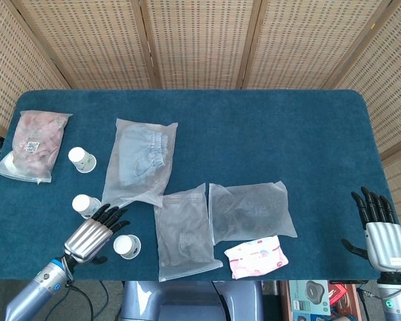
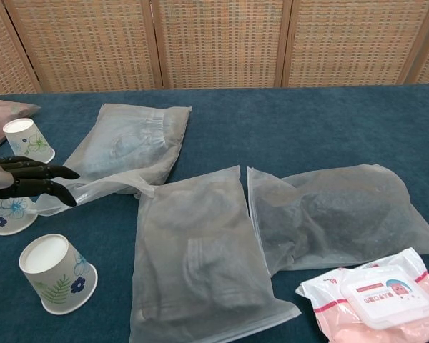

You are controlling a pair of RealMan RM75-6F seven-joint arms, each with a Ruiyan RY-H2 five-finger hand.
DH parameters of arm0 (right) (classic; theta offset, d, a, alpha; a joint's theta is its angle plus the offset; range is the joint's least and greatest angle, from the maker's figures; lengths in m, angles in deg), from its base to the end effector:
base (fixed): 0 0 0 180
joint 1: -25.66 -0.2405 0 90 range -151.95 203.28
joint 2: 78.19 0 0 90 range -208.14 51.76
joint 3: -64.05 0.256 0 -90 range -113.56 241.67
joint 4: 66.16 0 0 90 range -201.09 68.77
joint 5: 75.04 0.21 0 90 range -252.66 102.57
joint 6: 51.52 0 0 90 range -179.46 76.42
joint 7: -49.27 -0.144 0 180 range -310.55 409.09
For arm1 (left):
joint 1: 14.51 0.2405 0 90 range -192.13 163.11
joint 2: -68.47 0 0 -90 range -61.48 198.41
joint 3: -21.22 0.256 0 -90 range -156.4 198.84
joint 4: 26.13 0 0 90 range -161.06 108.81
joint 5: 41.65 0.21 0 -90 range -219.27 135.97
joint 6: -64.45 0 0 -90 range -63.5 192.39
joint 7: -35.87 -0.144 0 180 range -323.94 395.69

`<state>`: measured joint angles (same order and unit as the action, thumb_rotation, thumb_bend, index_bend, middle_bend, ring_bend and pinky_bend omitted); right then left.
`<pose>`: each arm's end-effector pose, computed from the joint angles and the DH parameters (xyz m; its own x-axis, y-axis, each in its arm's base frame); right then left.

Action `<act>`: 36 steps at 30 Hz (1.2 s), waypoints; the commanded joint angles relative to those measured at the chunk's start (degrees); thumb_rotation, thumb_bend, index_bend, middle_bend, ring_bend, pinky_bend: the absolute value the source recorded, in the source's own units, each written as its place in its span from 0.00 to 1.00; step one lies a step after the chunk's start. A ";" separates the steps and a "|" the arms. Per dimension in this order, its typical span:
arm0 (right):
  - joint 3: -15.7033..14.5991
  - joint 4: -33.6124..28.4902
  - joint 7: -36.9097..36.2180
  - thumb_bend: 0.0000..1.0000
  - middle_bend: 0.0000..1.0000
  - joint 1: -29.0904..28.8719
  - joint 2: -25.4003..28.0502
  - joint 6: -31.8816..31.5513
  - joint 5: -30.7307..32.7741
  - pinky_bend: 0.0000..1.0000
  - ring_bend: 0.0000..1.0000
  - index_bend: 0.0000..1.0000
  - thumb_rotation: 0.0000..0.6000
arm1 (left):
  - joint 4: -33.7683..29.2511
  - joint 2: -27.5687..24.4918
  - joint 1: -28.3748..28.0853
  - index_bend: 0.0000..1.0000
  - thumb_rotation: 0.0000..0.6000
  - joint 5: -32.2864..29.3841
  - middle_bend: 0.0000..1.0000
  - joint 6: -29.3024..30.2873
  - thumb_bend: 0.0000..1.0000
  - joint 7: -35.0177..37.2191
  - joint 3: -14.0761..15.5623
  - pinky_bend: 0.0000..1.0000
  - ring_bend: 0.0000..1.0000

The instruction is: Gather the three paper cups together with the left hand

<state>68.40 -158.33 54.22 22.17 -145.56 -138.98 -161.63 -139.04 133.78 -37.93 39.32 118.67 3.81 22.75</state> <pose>-0.3052 -0.1785 0.1499 0.4241 0.0525 0.9041 -0.9054 0.0038 0.4245 -0.1969 0.2029 0.0512 0.6592 0.3618 0.6592 0.7324 -0.5077 -0.4537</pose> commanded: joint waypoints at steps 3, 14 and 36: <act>0.07 0.01 -0.27 0.09 0.00 0.04 0.09 -0.02 0.12 0.00 0.00 0.00 1.00 | 0.60 2.43 -1.42 0.20 1.00 -3.24 0.00 -0.80 0.12 -3.30 -0.13 0.00 0.00; 0.16 0.14 -1.07 0.09 0.00 0.10 0.28 -0.12 0.12 0.00 0.00 0.00 1.00 | 2.65 6.21 -3.86 0.32 1.00 -8.88 0.00 -1.30 0.12 -7.10 -0.06 0.00 0.00; 0.07 0.11 -1.30 0.09 0.00 0.05 0.29 -0.02 -0.07 0.00 0.00 0.00 1.00 | 2.48 6.63 -4.67 0.48 1.00 -7.15 0.00 3.84 0.14 -5.01 0.95 0.00 0.00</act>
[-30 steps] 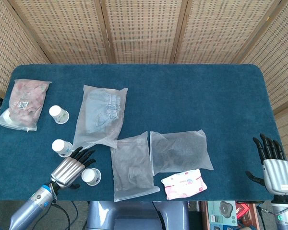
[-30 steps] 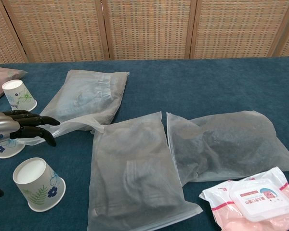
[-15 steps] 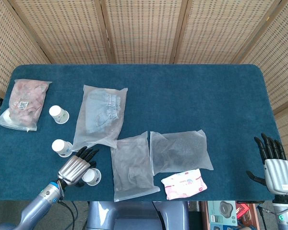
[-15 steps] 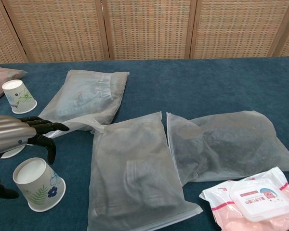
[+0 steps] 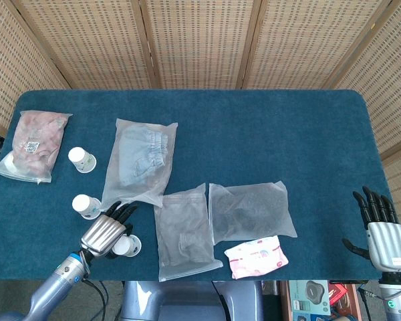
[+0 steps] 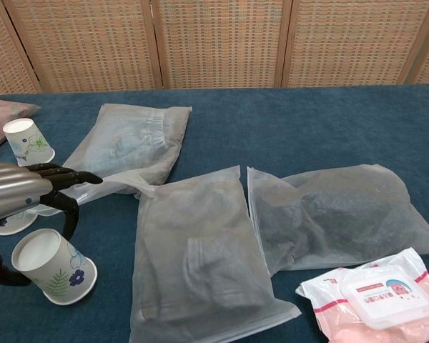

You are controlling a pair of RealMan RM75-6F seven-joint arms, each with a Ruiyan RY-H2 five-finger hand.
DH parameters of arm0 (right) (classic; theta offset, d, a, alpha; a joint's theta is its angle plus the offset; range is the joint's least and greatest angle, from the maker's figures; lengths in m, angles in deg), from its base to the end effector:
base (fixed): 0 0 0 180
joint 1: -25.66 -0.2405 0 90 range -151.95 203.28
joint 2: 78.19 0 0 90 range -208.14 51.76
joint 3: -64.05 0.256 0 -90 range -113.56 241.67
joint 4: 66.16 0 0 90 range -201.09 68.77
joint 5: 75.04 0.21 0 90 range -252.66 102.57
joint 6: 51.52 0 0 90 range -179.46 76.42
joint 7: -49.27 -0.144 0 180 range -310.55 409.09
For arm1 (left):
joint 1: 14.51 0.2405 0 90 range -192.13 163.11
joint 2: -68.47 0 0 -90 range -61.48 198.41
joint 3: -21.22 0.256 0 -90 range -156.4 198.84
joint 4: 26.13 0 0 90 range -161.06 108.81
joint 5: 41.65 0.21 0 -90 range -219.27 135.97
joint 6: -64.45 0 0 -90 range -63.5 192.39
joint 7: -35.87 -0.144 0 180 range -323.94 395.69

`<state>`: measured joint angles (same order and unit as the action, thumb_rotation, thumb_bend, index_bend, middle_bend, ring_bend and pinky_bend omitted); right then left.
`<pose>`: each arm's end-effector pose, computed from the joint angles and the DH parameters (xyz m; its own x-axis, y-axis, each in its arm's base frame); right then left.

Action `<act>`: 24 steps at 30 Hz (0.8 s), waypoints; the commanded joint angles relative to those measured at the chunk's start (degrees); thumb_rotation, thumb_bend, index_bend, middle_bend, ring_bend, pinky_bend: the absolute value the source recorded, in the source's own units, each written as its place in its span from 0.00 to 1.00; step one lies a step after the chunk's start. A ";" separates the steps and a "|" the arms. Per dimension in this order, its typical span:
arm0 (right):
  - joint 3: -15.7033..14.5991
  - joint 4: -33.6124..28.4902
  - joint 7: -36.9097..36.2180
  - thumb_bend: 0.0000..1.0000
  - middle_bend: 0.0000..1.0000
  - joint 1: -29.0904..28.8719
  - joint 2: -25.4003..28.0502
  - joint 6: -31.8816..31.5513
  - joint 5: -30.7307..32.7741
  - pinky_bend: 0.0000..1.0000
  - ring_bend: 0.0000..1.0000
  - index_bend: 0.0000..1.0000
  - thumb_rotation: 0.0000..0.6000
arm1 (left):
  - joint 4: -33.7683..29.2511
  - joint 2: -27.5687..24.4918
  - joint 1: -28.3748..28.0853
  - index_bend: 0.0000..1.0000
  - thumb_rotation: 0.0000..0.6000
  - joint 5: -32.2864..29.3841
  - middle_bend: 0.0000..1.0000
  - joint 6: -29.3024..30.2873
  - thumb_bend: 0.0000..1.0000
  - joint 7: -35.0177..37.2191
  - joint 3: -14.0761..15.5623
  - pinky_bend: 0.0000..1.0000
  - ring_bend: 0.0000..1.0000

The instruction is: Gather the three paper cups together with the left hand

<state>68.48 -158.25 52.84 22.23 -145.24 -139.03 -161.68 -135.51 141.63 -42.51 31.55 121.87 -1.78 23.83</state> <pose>-0.3059 -0.1785 0.1521 0.4085 0.0549 0.9111 -0.9126 0.0030 0.4089 -0.1889 0.2173 0.0211 0.6649 0.3483 0.6607 0.7290 -0.4954 -0.4725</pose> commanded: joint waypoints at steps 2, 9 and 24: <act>-0.06 -0.03 0.17 0.09 0.00 -0.06 -0.04 0.29 0.13 0.00 0.00 0.00 1.00 | -3.54 -4.54 -0.14 0.48 1.00 1.56 0.00 3.06 0.14 1.40 -1.87 0.00 0.00; -0.08 -0.19 0.42 0.09 0.00 -0.07 0.03 0.36 0.17 0.00 0.00 0.00 1.00 | -7.35 -14.27 0.38 0.48 1.00 1.07 0.00 6.53 0.14 6.91 -4.97 0.00 0.00; -0.20 -0.32 1.43 0.09 0.00 -0.16 -0.33 0.55 0.14 0.00 0.00 0.00 1.00 | 3.74 -22.80 2.77 0.48 1.00 -4.89 0.00 5.07 0.14 21.36 -6.68 0.00 0.00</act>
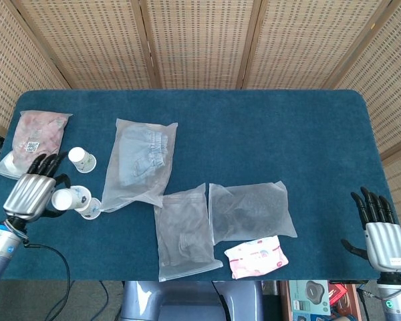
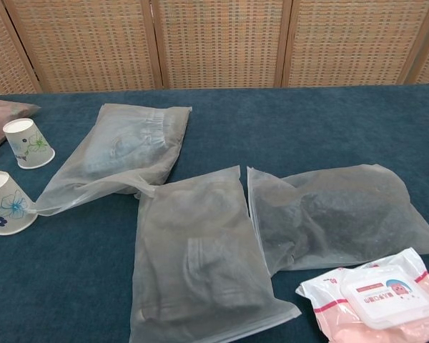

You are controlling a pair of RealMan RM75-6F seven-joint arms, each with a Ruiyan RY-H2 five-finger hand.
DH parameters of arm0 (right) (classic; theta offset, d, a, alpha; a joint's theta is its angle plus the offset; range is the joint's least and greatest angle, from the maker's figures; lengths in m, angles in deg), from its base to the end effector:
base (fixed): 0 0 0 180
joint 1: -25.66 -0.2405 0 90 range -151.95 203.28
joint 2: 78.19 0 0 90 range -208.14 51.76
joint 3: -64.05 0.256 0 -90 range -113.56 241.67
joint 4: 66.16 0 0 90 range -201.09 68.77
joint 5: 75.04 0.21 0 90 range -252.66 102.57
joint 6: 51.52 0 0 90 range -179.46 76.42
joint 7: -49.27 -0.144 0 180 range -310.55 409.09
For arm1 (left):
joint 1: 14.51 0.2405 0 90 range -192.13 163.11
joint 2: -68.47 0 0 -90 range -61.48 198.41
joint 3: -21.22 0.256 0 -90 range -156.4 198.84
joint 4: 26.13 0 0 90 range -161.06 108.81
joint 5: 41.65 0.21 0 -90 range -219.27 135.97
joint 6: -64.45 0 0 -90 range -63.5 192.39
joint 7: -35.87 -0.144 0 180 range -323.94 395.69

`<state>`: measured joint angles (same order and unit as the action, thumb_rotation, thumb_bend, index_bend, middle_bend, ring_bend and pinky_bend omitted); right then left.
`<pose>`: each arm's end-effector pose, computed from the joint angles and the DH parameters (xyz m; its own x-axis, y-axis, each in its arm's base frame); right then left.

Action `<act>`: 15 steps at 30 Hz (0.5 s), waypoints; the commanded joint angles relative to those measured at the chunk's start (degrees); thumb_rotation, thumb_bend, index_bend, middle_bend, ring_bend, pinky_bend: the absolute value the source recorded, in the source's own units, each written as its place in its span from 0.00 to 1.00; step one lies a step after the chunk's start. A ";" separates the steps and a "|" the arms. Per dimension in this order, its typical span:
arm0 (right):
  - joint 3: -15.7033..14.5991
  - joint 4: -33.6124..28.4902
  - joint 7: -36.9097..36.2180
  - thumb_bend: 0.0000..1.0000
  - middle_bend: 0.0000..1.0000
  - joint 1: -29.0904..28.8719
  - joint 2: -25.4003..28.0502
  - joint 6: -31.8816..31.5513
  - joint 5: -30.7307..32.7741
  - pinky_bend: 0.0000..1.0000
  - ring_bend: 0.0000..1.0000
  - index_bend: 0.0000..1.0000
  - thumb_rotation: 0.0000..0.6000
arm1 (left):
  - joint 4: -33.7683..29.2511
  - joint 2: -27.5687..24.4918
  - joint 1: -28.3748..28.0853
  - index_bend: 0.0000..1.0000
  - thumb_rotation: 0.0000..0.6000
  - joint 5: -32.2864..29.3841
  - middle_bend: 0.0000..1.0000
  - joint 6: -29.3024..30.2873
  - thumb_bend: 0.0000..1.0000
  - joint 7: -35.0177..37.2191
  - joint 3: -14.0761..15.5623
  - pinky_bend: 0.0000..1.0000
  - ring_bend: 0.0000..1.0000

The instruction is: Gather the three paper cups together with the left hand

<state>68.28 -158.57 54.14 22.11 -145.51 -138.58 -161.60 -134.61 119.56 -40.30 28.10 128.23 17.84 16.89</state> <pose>-0.3048 -0.1784 0.1486 0.4200 0.0437 0.9065 -0.9074 0.0023 0.4203 -0.2359 0.2712 0.1682 0.5998 0.1936 0.7763 0.7999 -0.1670 -0.5764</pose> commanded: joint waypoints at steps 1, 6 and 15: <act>-0.02 0.00 0.22 0.09 0.00 -0.06 -0.08 0.18 0.10 0.00 0.00 0.00 1.00 | 3.59 -0.61 0.69 0.48 1.00 -1.71 0.00 -1.45 0.14 2.21 0.31 0.00 0.00; 0.00 -0.01 0.40 0.09 0.00 -0.05 -0.16 0.11 0.10 0.00 0.00 0.00 1.00 | 6.72 0.00 1.34 0.48 1.00 -2.81 0.00 -2.02 0.14 4.46 0.43 0.00 0.00; 0.08 0.04 -0.04 0.09 0.00 -0.01 -0.03 0.10 0.25 0.00 0.00 0.00 1.00 | 11.57 1.73 2.20 0.48 1.00 -4.52 0.00 -4.77 0.14 5.83 1.93 0.00 0.00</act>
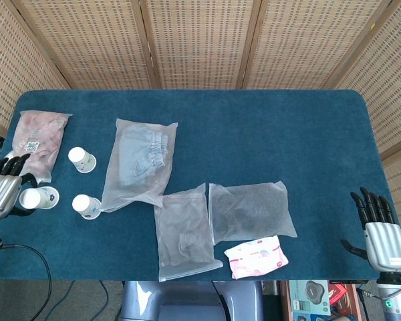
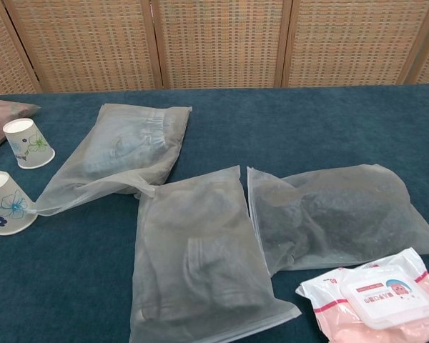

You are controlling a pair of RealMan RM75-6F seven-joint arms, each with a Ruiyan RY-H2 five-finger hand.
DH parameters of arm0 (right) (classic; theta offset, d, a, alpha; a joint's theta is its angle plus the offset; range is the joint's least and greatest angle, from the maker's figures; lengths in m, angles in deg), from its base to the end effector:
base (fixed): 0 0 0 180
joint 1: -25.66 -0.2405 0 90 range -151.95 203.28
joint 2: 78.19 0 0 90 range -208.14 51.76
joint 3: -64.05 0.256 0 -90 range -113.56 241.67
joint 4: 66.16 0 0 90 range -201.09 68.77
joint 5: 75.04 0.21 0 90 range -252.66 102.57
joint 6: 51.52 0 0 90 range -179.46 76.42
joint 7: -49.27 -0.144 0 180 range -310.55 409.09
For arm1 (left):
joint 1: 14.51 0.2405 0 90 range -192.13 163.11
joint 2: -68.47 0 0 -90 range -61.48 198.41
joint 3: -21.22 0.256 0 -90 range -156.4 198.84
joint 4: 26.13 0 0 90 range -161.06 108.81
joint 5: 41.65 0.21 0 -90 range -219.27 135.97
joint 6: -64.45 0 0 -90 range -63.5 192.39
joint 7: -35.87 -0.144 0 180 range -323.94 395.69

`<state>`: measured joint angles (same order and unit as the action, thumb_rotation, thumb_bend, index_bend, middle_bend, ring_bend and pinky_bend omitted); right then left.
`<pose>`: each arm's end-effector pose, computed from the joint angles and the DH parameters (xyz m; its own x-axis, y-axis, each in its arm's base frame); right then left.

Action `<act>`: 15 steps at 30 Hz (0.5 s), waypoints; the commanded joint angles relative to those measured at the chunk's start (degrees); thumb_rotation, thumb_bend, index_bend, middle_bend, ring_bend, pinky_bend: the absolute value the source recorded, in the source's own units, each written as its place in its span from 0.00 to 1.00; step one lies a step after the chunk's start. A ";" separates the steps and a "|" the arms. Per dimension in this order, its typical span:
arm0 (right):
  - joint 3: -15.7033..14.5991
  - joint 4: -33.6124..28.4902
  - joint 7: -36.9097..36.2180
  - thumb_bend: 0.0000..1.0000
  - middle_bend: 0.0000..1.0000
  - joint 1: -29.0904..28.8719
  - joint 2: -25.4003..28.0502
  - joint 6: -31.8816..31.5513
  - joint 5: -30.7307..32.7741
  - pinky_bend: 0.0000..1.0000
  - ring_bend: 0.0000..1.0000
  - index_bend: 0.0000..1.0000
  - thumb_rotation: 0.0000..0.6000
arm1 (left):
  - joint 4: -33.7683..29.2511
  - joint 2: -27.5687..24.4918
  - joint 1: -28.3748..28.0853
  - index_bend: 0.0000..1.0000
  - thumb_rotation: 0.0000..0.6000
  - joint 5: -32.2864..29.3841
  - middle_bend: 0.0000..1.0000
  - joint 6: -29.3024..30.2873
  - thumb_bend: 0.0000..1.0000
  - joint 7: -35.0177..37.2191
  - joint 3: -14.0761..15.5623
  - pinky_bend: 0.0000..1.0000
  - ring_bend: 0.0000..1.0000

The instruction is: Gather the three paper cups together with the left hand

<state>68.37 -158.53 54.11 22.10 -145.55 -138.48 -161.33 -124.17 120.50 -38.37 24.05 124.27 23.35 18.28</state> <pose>-0.3055 -0.1788 0.1487 0.4192 0.0432 0.9069 -0.9078 0.0067 0.4193 -0.2988 0.2721 0.1837 0.5959 0.2755 0.7544 0.7873 -0.0149 -0.6164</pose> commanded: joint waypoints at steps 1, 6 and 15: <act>0.04 -0.08 -0.01 0.09 0.00 -0.05 0.04 0.04 0.00 0.00 0.00 0.00 1.00 | 1.87 1.35 0.35 0.48 1.00 -0.62 0.00 -1.19 0.14 0.47 0.74 0.00 0.00; -0.05 -0.12 0.06 0.09 0.00 0.02 0.01 -0.06 -0.12 0.00 0.00 0.00 1.00 | 5.18 4.24 0.23 0.48 1.00 -1.50 0.00 -2.88 0.14 0.84 1.14 0.00 0.00; 0.01 0.05 0.10 0.09 0.00 -0.09 -0.12 0.23 0.13 0.00 0.00 0.00 1.00 | 10.77 10.97 -0.39 0.48 1.00 -1.54 0.00 -4.11 0.14 1.81 0.80 0.00 0.00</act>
<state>68.38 -158.49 54.20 22.01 -145.66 -138.26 -161.21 -114.09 130.53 -38.56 22.49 120.39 24.91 19.24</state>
